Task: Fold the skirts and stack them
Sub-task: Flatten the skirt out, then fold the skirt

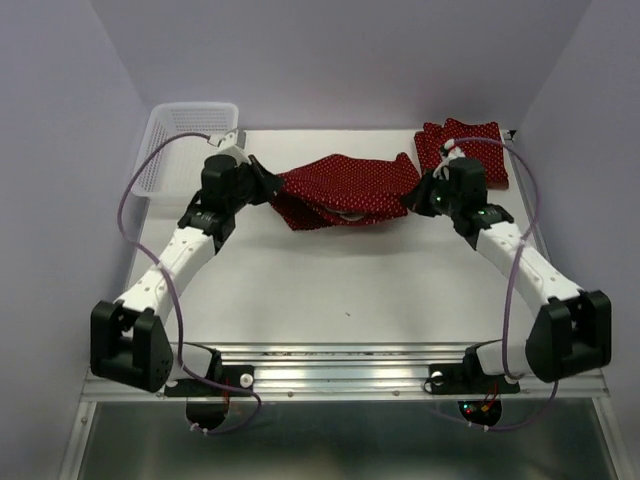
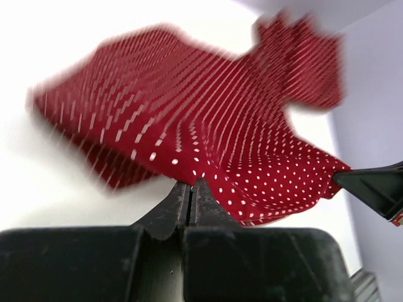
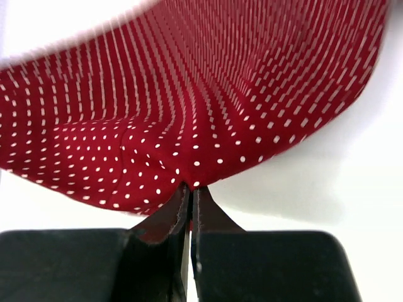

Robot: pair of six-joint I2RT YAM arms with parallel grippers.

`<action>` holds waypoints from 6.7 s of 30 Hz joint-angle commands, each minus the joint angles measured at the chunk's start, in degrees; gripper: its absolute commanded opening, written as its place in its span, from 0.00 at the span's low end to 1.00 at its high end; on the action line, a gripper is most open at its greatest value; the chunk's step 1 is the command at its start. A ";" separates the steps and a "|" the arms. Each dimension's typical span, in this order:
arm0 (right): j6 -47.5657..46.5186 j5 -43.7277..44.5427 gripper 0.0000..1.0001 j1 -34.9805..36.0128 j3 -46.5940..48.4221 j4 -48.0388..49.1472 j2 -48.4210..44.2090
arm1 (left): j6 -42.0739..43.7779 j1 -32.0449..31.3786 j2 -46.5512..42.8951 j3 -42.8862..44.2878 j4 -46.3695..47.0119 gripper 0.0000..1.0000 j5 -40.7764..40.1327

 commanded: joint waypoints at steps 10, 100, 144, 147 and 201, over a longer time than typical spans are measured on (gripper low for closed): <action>-8.94 8.20 0.01 0.30 18.10 -0.64 -18.53 | 4.83 -0.69 -18.02 17.61 3.61 0.00 -9.48; 2.04 6.82 1.00 4.08 -10.90 -19.80 0.47 | -11.25 -14.31 -1.91 -15.08 -17.40 0.99 -1.76; -2.45 38.10 0.47 58.22 48.79 -34.57 47.57 | -8.62 10.73 -15.46 4.62 -38.59 0.99 -31.48; -0.61 37.22 0.26 58.74 46.42 -34.74 47.31 | -7.92 10.73 -15.02 4.18 -37.27 0.99 -29.72; -2.27 24.83 0.12 58.75 22.50 -22.79 29.20 | 1.31 8.01 31.65 12.35 -5.01 0.00 -17.14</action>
